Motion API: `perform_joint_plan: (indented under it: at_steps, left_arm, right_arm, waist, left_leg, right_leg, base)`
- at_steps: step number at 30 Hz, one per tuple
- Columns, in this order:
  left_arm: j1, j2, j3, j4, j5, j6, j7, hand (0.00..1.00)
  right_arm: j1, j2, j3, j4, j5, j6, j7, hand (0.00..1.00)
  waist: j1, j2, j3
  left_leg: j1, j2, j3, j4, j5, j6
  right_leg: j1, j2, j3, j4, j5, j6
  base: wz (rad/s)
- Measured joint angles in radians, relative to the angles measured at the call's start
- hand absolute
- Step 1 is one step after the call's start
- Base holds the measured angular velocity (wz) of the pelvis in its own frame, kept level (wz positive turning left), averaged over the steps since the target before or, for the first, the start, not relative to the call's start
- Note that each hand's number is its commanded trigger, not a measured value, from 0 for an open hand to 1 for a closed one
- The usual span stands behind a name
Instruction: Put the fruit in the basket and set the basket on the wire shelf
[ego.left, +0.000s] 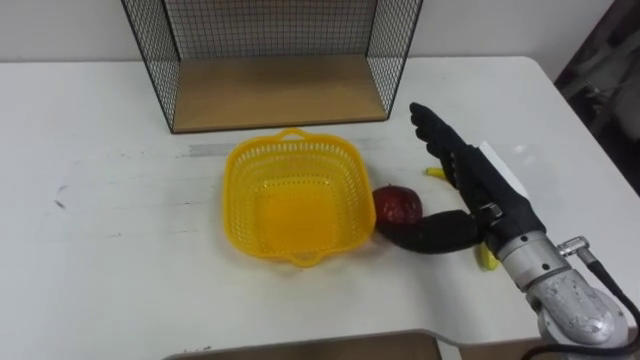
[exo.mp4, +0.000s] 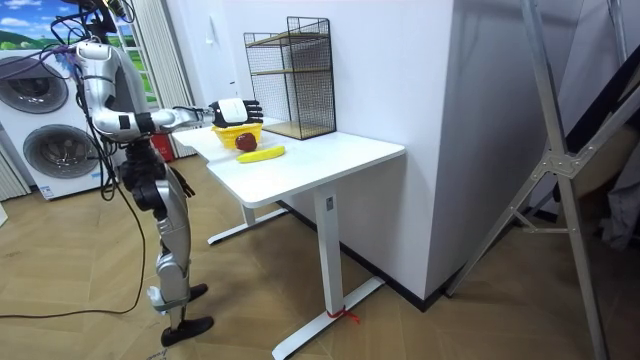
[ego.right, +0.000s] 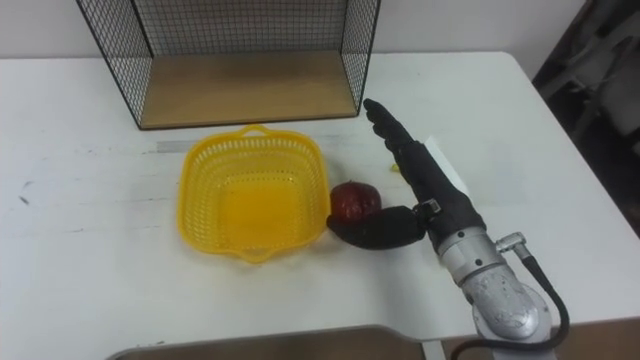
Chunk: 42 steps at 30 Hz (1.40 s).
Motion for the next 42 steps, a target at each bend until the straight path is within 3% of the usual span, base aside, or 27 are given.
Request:
perform_joint_plan:
  at_steps: [17,42]
  left_arm:
    - [0.017,0.000,-0.001,-0.022,0.000,0.000,0.000,0.00]
    - [0.020,0.000,-0.003,-0.036,-0.009,0.000,0.009,0.00]
  right_arm:
    - [0.000,0.000,-0.002,0.000,0.005,0.000,0.008,0.00]
    - [0.039,0.002,-0.002,0.035,0.000,0.000,-0.008,0.00]
  waist:
    - [-0.024,0.005,0.0011]
    - [-0.020,0.008,0.0012]
  left_leg:
    - [0.000,0.000,-0.001,0.001,0.000,0.000]
    - [0.002,0.001,0.001,-0.002,0.000,0.000]
  right_leg:
    - [0.001,0.001,0.001,0.000,0.002,0.000]
    - [0.000,0.002,0.001,0.000,0.002,0.000]
  base:
    - [0.00]
    - [0.00]
